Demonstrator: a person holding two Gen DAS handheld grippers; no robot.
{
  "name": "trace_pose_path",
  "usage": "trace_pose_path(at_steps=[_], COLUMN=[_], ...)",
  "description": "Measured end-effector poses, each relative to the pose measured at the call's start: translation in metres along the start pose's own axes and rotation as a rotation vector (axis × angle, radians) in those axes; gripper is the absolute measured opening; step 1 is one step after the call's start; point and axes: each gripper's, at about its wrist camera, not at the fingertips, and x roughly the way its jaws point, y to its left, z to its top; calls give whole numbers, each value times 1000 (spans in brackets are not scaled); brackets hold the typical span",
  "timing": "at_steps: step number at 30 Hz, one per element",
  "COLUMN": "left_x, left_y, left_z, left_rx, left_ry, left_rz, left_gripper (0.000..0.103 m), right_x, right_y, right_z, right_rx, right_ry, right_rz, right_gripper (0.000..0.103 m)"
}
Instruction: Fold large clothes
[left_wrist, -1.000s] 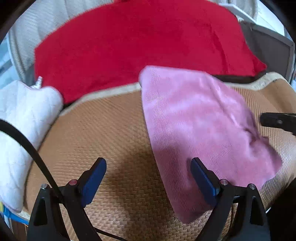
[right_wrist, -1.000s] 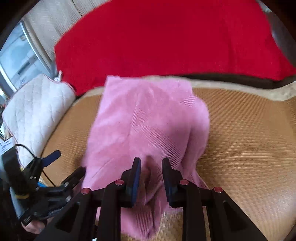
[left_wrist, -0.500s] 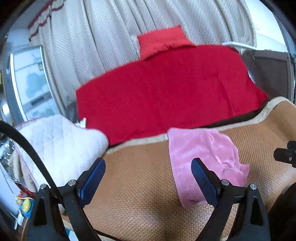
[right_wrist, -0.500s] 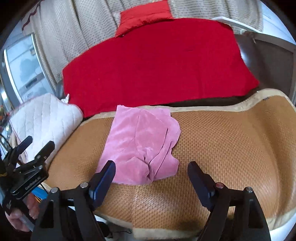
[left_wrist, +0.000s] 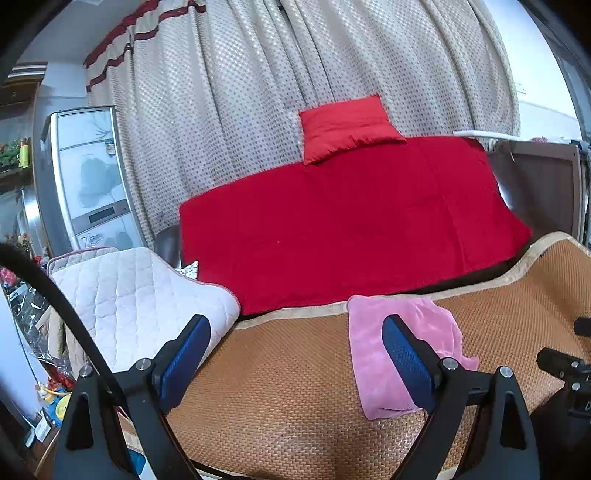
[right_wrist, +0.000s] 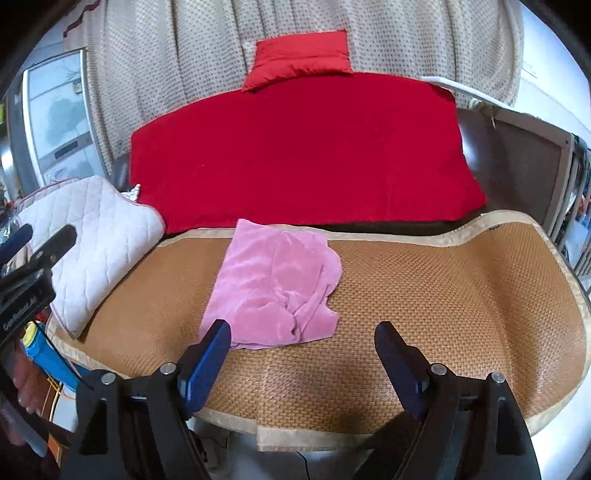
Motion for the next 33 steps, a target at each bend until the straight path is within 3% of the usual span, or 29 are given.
trace_pose_path(at_steps=[6,13,33], left_x=[-21,-41,-76], left_y=[15,27,32], left_z=[5,9,14], left_rx=[-30,-46,-74], left_ry=[-34,-78,-136], left_rz=[14,7,-41], left_gripper=[94,94,95], right_x=[-20,-42,-95], right_y=[21,43,61], right_z=[4,9,14], right_rx=[-57,-134,-172], right_ry=[-42,-118,-275], right_rz=[-42,-149,-244], right_gripper=[83,83,83])
